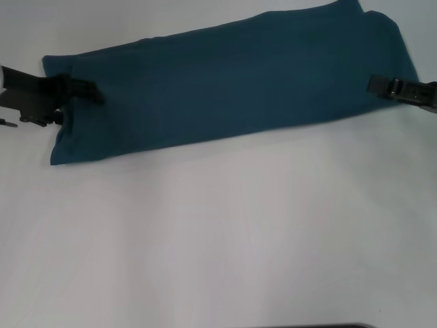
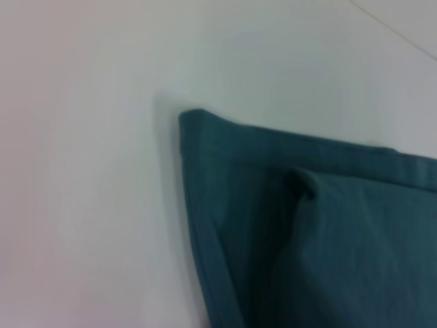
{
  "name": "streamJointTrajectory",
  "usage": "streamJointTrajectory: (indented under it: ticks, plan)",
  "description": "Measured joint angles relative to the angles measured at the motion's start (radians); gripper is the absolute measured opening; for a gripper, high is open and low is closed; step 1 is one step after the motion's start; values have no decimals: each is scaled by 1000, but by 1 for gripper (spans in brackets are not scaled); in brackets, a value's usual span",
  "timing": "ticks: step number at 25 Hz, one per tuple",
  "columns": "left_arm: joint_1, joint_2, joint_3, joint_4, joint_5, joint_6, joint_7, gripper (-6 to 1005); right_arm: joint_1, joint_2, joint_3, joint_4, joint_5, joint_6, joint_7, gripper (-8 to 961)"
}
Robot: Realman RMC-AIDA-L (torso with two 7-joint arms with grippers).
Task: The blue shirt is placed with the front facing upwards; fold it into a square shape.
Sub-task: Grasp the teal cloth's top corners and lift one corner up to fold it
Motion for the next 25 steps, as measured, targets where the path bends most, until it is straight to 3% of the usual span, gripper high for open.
streamJointTrajectory:
  ticks: [22, 25]
  plan:
    - [-65, 0, 3, 20, 2, 64, 14, 902, -11, 0, 0, 0, 0, 2, -6, 811]
    - [-75, 2, 3, 14, 3, 78, 25, 843, -12, -1, 2, 1, 1, 2, -5, 810]
